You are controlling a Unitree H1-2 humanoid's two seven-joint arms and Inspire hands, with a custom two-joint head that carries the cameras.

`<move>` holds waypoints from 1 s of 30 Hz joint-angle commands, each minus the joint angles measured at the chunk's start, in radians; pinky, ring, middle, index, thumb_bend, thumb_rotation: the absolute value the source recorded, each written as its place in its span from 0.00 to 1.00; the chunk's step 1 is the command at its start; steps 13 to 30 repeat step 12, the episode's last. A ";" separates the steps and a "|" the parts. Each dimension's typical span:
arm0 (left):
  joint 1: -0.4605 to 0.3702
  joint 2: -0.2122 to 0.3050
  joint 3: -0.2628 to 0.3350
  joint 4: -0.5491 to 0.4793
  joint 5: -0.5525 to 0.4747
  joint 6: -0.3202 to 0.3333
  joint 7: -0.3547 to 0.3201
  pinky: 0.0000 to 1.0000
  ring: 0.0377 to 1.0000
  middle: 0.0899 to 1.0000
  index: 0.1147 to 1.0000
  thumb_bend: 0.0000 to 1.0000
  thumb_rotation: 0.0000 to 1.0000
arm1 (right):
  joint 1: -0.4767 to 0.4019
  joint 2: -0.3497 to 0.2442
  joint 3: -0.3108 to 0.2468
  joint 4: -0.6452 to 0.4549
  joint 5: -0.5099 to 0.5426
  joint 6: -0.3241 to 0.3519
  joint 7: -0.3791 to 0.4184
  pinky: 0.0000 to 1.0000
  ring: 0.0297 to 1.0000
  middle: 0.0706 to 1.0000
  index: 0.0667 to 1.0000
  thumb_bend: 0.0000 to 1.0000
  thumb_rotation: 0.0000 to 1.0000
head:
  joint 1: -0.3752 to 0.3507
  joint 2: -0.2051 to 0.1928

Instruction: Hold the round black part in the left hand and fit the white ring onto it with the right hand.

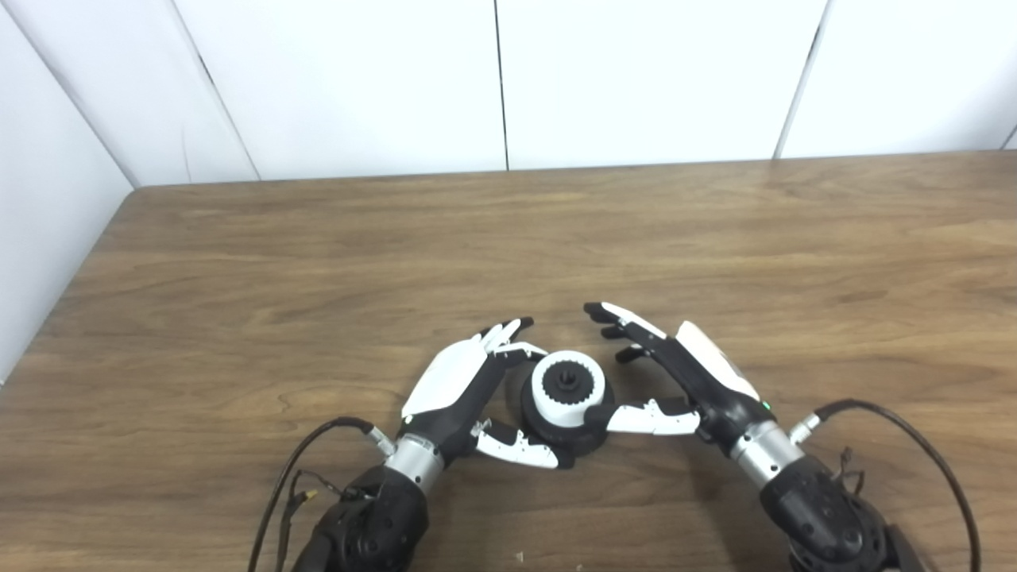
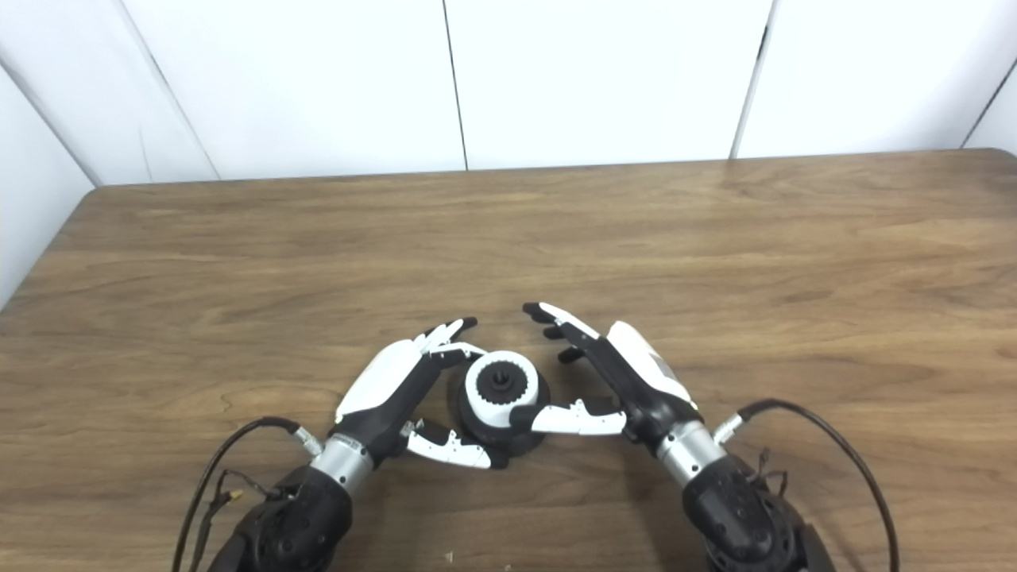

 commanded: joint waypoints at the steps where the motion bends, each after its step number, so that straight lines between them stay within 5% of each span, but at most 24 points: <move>1: -0.014 0.005 0.006 -0.012 -0.009 -0.007 0.004 1.00 1.00 0.99 0.64 1.00 0.31 | -0.017 0.005 -0.019 -0.006 0.014 -0.037 -0.036 0.75 0.86 0.89 0.89 0.92 0.72 | 0.001 0.000; 30: -0.015 0.010 0.011 -0.007 -0.021 -0.015 0.008 1.00 1.00 0.99 0.65 1.00 0.32 | 0.000 -0.003 -0.030 0.016 0.045 -0.070 -0.053 0.75 0.87 0.90 0.91 0.92 0.75 | -0.002 0.002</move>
